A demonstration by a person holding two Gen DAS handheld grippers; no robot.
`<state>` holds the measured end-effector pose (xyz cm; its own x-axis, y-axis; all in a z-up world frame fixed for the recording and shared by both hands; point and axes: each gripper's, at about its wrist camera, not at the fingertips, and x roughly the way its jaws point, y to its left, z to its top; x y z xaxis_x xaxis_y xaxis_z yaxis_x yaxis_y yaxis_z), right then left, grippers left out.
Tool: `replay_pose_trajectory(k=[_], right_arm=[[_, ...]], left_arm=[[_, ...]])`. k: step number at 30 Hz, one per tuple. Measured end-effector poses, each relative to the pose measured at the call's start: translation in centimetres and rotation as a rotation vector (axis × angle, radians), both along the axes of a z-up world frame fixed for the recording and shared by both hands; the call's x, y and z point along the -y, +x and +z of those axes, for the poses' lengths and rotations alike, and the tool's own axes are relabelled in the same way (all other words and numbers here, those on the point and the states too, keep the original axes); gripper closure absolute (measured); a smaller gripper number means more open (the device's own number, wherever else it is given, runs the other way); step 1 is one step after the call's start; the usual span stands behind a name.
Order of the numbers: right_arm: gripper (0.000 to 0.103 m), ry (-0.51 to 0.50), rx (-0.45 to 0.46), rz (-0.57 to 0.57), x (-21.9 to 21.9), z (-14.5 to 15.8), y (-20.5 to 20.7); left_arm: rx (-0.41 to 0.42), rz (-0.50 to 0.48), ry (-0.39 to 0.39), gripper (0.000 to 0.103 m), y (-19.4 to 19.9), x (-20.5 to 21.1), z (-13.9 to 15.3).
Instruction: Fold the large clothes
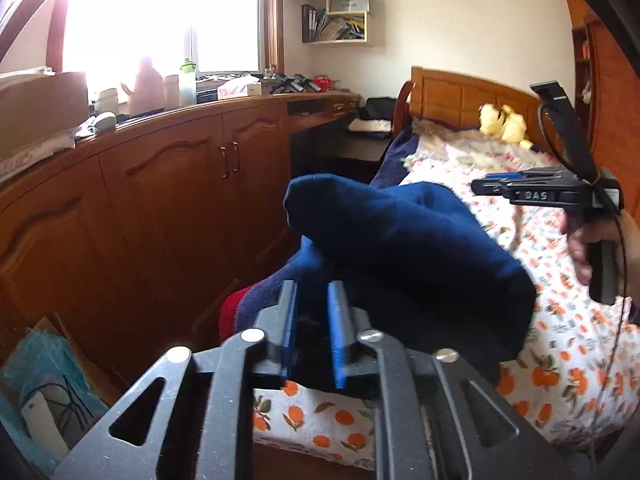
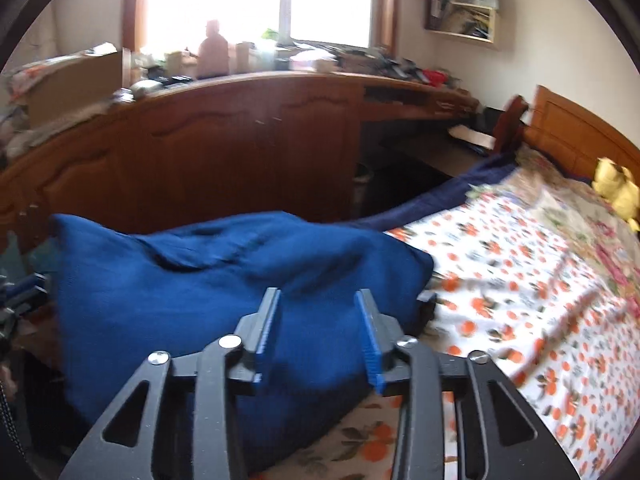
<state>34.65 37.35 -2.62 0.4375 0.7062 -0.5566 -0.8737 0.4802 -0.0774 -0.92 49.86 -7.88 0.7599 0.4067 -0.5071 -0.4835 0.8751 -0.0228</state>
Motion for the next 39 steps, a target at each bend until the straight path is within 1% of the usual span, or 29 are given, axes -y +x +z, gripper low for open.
replay_pose_trajectory(k=[2,4,5,6,7,10,12,13,15,17,20,23,28,32,37,39], right_arm=[[0.06,0.019,-0.029,0.051,-0.7,0.3,-1.3],[0.06,0.027,-0.06,0.099,-1.9,0.4,-2.8],[0.06,0.028,-0.081,0.125,-2.4,0.3,-3.3],[0.06,0.024,-0.099,0.147,-3.0,0.1,-3.9],[0.06,0.015,-0.109,0.168,-3.6,-0.1,-4.6],[0.06,-0.046,-0.112,0.187,-5.0,-1.5,-5.9],[0.06,-0.1,-0.147,0.186,-6.1,-3.1,-5.8],[0.06,-0.125,-0.143,0.188,-6.5,-3.7,-6.1],[0.06,-0.159,-0.075,0.186,-7.1,-4.6,-7.0],[0.06,-0.152,-0.043,0.175,-7.2,-4.4,-7.8],[0.06,-0.107,-0.06,0.15,-6.2,-3.4,-8.3],[0.06,-0.048,-0.063,0.144,-4.1,-2.3,-8.6],[0.06,-0.005,-0.036,0.119,0.4,-1.1,-9.4],[0.06,0.021,-0.027,0.078,4.8,-0.6,-9.1],[0.058,0.038,-0.008,0.009,11.6,0.5,-10.7],[0.057,0.046,-0.004,-0.028,14.5,1.1,-11.0]], left_arm=[[0.022,-0.001,-0.012,0.057,-1.0,-0.3,0.5],[0.02,0.006,-0.007,0.049,-2.1,-0.5,1.0],[0.016,0.012,-0.003,0.036,-2.5,-0.5,1.1],[0.016,0.014,0.0,0.021,-2.8,-0.5,1.2],[0.019,0.015,0.005,0.018,-3.3,-0.6,1.4],[0.014,0.033,0.019,0.018,-4.3,-1.0,1.7],[0.013,0.045,0.027,0.018,-5.0,-1.0,1.7],[0.01,0.048,0.028,0.018,-5.2,-0.9,1.7],[0.002,0.05,0.026,0.018,-5.4,-0.8,1.5],[-0.006,0.045,0.028,0.018,-5.5,-0.6,1.4],[-0.011,0.039,0.04,0.018,-5.5,-0.2,1.6],[-0.006,0.022,0.039,0.017,-5.1,0.4,2.1],[0.001,-0.004,0.056,0.017,-3.9,2.5,3.1],[0.02,-0.038,0.057,0.017,-2.7,4.8,4.3],[0.036,-0.116,0.053,0.016,-0.8,8.6,5.4],[0.037,-0.152,0.052,0.01,0.2,10.6,5.7]])
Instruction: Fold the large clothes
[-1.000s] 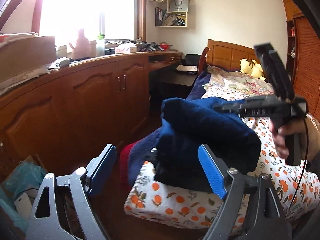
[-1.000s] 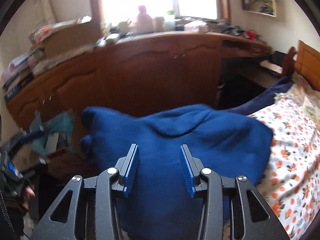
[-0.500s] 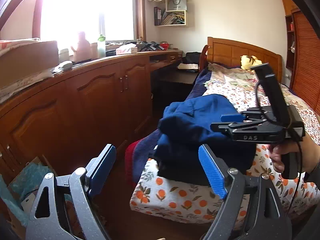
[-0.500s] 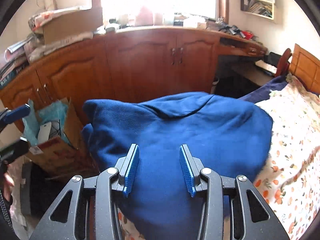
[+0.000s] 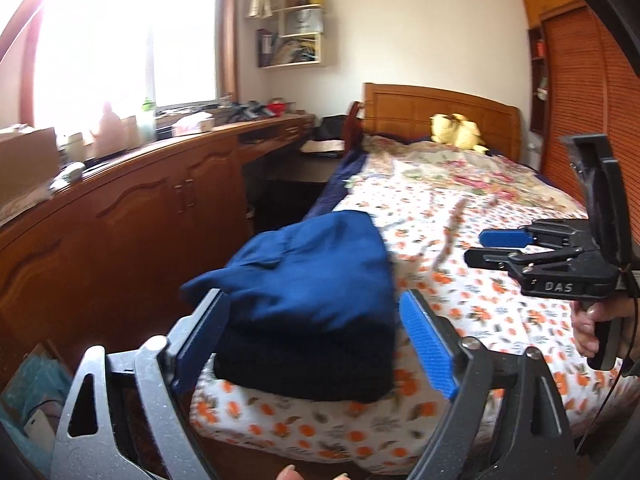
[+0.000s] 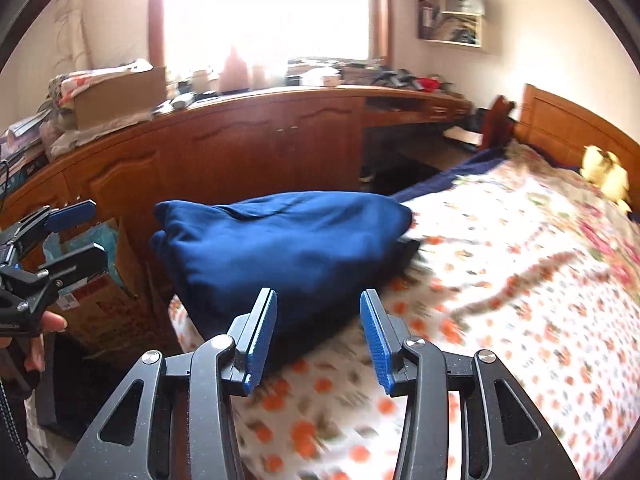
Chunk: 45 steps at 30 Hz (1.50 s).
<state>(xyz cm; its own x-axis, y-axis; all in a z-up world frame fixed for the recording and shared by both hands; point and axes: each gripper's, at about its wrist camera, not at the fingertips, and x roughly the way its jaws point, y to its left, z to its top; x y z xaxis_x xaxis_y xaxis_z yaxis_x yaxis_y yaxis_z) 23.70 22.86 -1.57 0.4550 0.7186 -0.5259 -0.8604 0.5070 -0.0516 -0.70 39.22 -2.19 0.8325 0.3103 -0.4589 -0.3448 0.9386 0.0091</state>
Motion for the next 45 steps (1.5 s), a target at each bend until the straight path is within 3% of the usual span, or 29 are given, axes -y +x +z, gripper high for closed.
replay_pose_trajectory(k=[8,16,19,26,32,37,42,45], right_arm=[[0.047,0.029,0.004,-0.137,10.8,1.3,-1.4],[0.022,0.069,-0.007,-0.262,19.9,0.9,-4.6],[0.017,0.08,-0.005,-0.3,22.5,0.6,-6.1],[0.016,0.114,0.014,-0.419,28.2,0.1,-10.9],[0.016,0.166,0.004,-0.53,32.1,-0.2,-14.9],[0.016,0.191,0.015,-0.602,34.1,1.0,-17.5],[0.016,0.241,0.083,-0.66,35.9,3.2,-20.8],[0.016,0.267,0.121,-0.677,36.5,4.5,-22.7]], left_arm=[[-0.005,-0.124,-0.009,0.009,3.6,8.2,0.8],[-0.014,-0.235,-0.055,0.009,6.2,16.0,0.1],[-0.032,-0.271,-0.07,0.009,7.1,19.4,-0.5],[-0.042,-0.355,-0.114,0.009,7.2,26.1,-1.6],[-0.045,-0.395,-0.103,0.009,6.1,30.0,-1.4],[-0.013,-0.41,-0.102,0.009,4.5,31.4,0.4],[0.024,-0.4,-0.119,0.009,3.6,31.9,2.7],[0.04,-0.387,-0.073,0.009,2.8,32.8,4.1]])
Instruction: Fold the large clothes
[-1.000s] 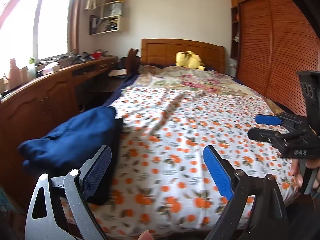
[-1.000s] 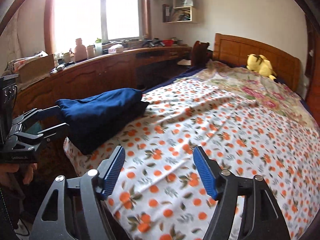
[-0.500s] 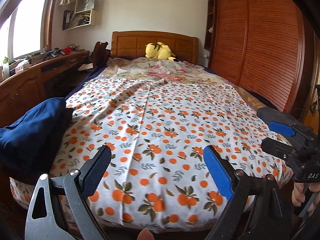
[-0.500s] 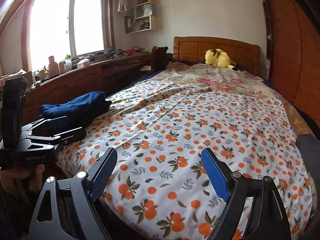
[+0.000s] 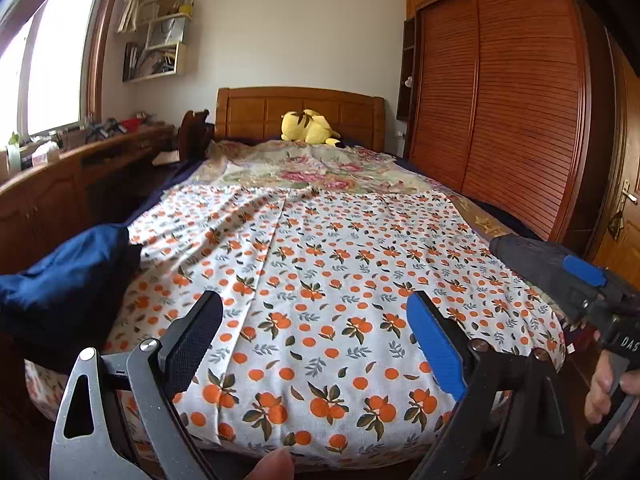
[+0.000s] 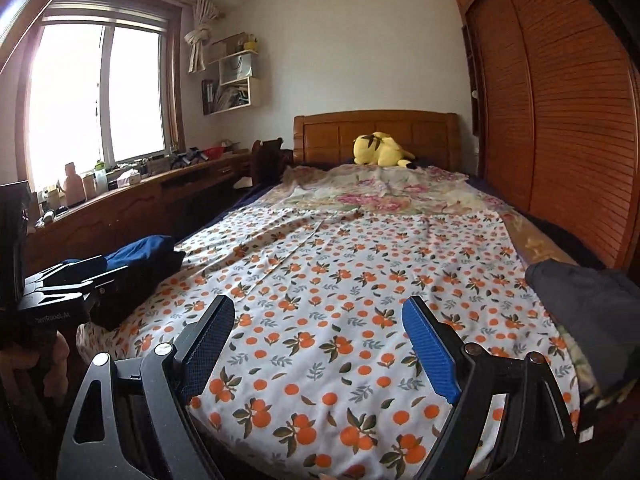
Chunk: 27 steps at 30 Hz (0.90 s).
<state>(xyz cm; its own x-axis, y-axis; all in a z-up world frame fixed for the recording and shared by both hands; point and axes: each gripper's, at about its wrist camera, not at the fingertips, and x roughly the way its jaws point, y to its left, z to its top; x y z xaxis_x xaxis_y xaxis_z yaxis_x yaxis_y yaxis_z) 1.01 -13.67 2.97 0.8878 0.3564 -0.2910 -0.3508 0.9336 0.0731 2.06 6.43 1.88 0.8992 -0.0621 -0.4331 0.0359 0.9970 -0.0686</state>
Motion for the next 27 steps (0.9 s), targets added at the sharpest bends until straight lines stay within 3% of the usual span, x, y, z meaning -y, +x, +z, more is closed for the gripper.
replay_pose_trajectory(k=[10,27], right_arm=[[0.016,0.014,0.056,-0.036,1.3,1.5,-3.6],[0.016,0.033,0.046,-0.039,1.8,-0.1,-1.3]], left_arm=[[0.049,-0.031,0.021,0.009,-1.8,2.0,1.6],[0.05,-0.028,0.032,0.009,-1.9,2.3,1.2]])
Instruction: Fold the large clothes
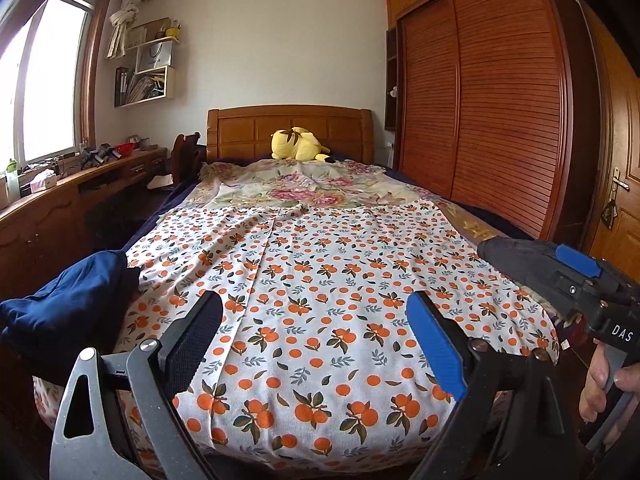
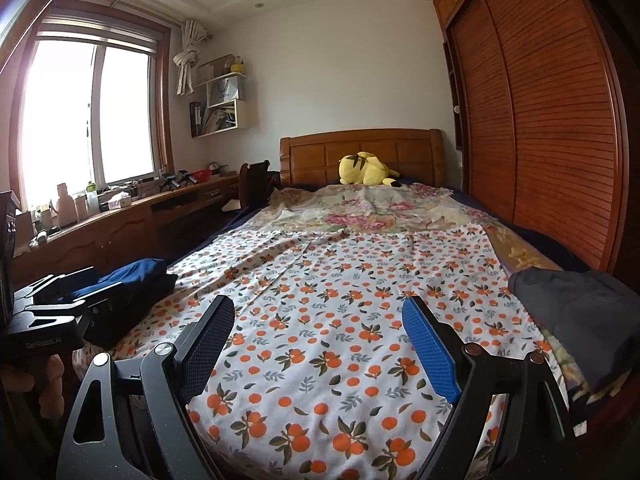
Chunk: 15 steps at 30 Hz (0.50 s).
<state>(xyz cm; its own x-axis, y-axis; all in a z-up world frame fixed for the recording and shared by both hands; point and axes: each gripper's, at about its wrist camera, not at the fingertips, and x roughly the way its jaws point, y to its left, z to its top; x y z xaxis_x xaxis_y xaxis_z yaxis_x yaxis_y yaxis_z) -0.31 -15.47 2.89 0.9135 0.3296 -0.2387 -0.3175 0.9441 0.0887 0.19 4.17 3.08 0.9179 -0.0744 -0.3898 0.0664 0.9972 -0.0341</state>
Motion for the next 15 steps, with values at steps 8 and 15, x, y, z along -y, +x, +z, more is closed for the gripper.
replay_pose_trajectory(k=[8,15], right_arm=[[0.016,-0.001,-0.002,0.0,0.38,-0.11,0.32],[0.016,-0.001,-0.01,0.008,0.55,-0.31,0.52]], left_arm=[[-0.003,-0.001,0.007,0.009,0.03,0.2,-0.24],[-0.007,-0.001,0.005,0.009,0.14,0.18,-0.36]])
